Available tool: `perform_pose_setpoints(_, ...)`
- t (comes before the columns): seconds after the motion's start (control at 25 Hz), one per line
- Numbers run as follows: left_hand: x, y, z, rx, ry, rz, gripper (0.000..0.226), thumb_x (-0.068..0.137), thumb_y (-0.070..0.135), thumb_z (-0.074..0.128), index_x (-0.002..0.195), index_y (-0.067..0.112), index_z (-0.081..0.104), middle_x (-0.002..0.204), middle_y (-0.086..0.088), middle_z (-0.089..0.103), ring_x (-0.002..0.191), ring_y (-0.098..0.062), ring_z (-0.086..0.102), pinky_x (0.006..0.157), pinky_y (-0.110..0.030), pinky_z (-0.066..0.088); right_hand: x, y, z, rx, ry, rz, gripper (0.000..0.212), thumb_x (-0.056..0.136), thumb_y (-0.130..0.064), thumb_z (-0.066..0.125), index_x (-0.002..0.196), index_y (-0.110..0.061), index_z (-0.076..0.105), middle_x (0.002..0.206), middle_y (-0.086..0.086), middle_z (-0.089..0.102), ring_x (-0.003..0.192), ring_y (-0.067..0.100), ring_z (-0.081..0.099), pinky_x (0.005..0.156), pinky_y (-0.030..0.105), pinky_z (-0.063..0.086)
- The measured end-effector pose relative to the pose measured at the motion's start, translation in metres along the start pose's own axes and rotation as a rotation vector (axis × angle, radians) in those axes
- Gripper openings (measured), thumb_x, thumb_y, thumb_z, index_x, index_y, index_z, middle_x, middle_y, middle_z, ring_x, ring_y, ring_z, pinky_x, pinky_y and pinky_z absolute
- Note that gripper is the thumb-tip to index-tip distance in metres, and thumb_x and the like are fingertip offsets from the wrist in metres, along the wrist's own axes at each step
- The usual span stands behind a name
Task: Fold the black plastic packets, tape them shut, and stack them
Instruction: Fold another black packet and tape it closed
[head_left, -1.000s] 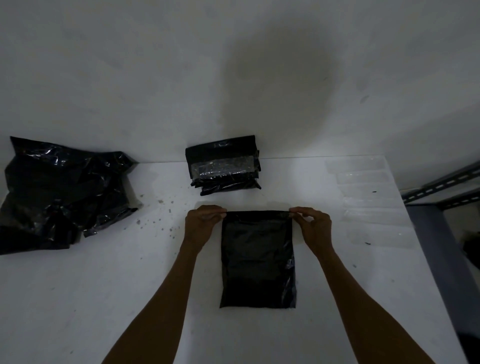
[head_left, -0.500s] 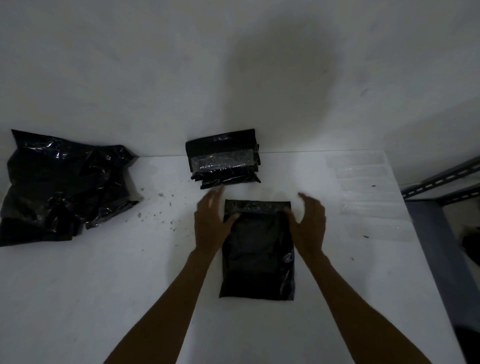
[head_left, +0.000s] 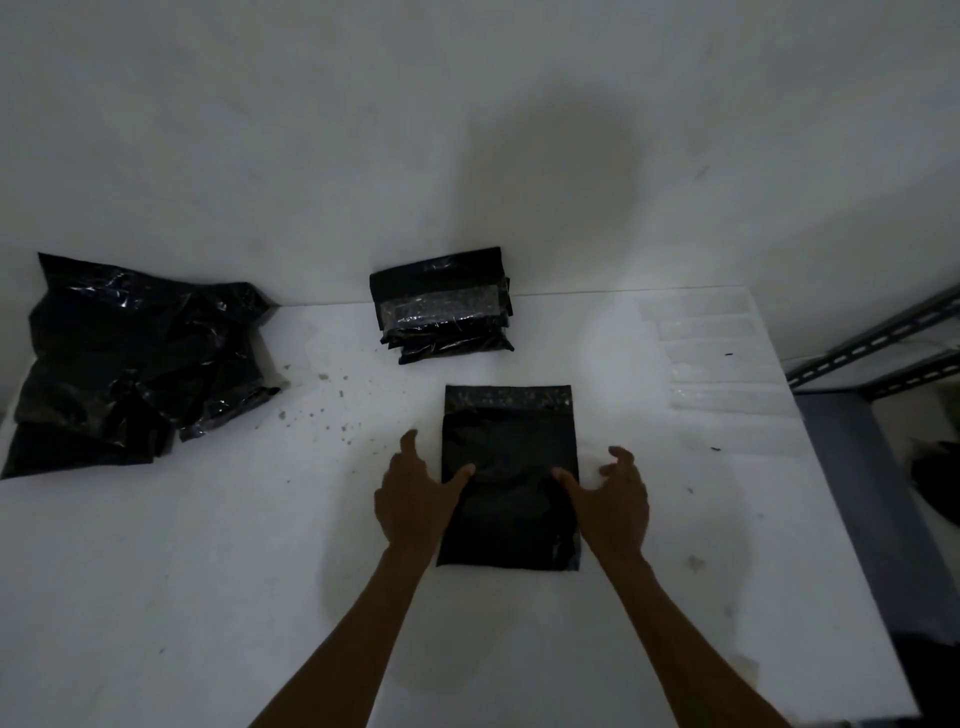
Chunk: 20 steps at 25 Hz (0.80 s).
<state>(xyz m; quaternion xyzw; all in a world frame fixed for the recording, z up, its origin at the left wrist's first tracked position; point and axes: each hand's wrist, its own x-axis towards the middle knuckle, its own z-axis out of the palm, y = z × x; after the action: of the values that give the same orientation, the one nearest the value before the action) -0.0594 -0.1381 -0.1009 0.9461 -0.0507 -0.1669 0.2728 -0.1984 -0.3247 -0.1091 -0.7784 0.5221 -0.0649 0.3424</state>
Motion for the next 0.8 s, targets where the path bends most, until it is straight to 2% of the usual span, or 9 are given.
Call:
perform_pose_setpoints(0.08, -0.006, 0.002, 0.002, -0.044, -0.073, -0.105, 0.088, 0.067, 0.069, 0.074, 0.135, 0.022, 0.045, 0.112, -0.003, 0.068, 0.101, -0.022, 0.065, 0.081, -0.035, 0.054, -0.005, -0.005, 0.0, 0.02, -0.05, 0.115, 0.088, 0.069, -0.06, 0.081, 0.136, -0.015, 0.045, 0.101, 0.004, 0.068, 0.1, 0.025, 0.064, 0.085, 0.039, 0.053)
perform_pose_setpoints(0.12, -0.006, 0.003, 0.002, -0.076, -0.102, -0.144, 0.082, 0.068, 0.066, 0.077, 0.13, 0.02, 0.05, 0.109, -0.003, 0.069, 0.099, -0.022, 0.065, 0.079, -0.033, 0.053, -0.005, -0.008, 0.0, 0.04, -0.072, 0.175, 0.085, 0.069, -0.058, 0.082, 0.134, -0.015, 0.047, 0.098, 0.003, 0.069, 0.099, 0.025, 0.065, 0.085, 0.037, 0.052)
perform_pose_setpoints(0.2, -0.001, 0.005, 0.004, -0.191, -0.135, -0.204, 0.072, 0.067, 0.056, 0.082, 0.122, 0.017, 0.057, 0.113, -0.005, 0.067, 0.101, -0.023, 0.064, 0.084, -0.035, 0.054, -0.001, -0.011, 0.001, 0.056, -0.101, 0.245, 0.071, 0.072, -0.051, 0.082, 0.128, -0.016, 0.055, 0.108, 0.005, 0.069, 0.105, 0.026, 0.064, 0.088, 0.036, 0.05)
perform_pose_setpoints(0.28, 0.007, 0.006, 0.004, -0.254, -0.187, -0.205, 0.062, 0.068, 0.046, 0.085, 0.117, 0.013, 0.065, 0.114, -0.006, 0.068, 0.1, -0.022, 0.064, 0.088, -0.034, 0.054, 0.004, -0.011, 0.003, 0.047, -0.131, 0.224, 0.052, 0.076, -0.042, 0.081, 0.117, -0.015, 0.066, 0.113, 0.006, 0.069, 0.103, 0.025, 0.065, 0.087, 0.034, 0.052)
perform_pose_setpoints(0.36, 0.012, 0.005, 0.004, -0.241, -0.24, -0.168, 0.047, 0.07, 0.038, 0.085, 0.106, 0.012, 0.071, 0.106, -0.005, 0.072, 0.09, -0.019, 0.065, 0.081, -0.029, 0.054, 0.005, -0.013, 0.005, 0.07, -0.165, 0.196, 0.034, 0.078, -0.032, 0.081, 0.107, -0.015, 0.072, 0.108, 0.006, 0.072, 0.097, 0.022, 0.067, 0.084, 0.03, 0.053)
perform_pose_setpoints(0.48, 0.019, 0.0, 0.002, -0.164, -0.27, -0.121, 0.031, 0.07, 0.039, 0.084, 0.09, 0.018, 0.074, 0.091, 0.0, 0.073, 0.079, -0.015, 0.066, 0.073, -0.031, 0.057, 0.003, -0.021, 0.003, 0.133, -0.136, 0.137, 0.019, 0.081, -0.027, 0.077, 0.097, -0.018, 0.07, 0.096, 0.001, 0.071, 0.09, 0.02, 0.065, 0.075, 0.025, 0.047)
perform_pose_setpoints(0.56, 0.022, -0.001, -0.002, -0.143, -0.277, -0.111, 0.033, 0.067, 0.041, 0.085, 0.088, 0.021, 0.07, 0.087, 0.003, 0.07, 0.079, -0.016, 0.066, 0.072, -0.032, 0.056, 0.002, -0.023, 0.002, 0.216, -0.128, 0.134, 0.03, 0.079, -0.027, 0.08, 0.099, -0.017, 0.061, 0.089, -0.001, 0.067, 0.085, 0.02, 0.064, 0.072, 0.027, 0.047)
perform_pose_setpoints(0.68, 0.03, 0.0, -0.007, -0.235, -0.322, -0.119, 0.045, 0.059, 0.037, 0.092, 0.088, 0.017, 0.064, 0.087, -0.001, 0.069, 0.079, -0.018, 0.065, 0.072, -0.033, 0.055, 0.005, -0.022, 0.0, 0.365, -0.242, 0.213, 0.061, 0.066, -0.024, 0.09, 0.108, -0.017, 0.047, 0.084, -0.004, 0.063, 0.078, 0.017, 0.062, 0.068, 0.028, 0.05)
perform_pose_setpoints(0.8, 0.034, -0.002, -0.005, -0.215, -0.365, -0.096, 0.056, 0.055, 0.034, 0.094, 0.098, 0.014, 0.063, 0.093, -0.002, 0.067, 0.084, -0.019, 0.064, 0.077, -0.037, 0.055, 0.01, -0.018, 0.0, 0.315, -0.287, 0.182, 0.067, 0.062, -0.018, 0.093, 0.111, -0.015, 0.048, 0.086, 0.005, 0.066, 0.078, 0.019, 0.063, 0.069, 0.032, 0.054)
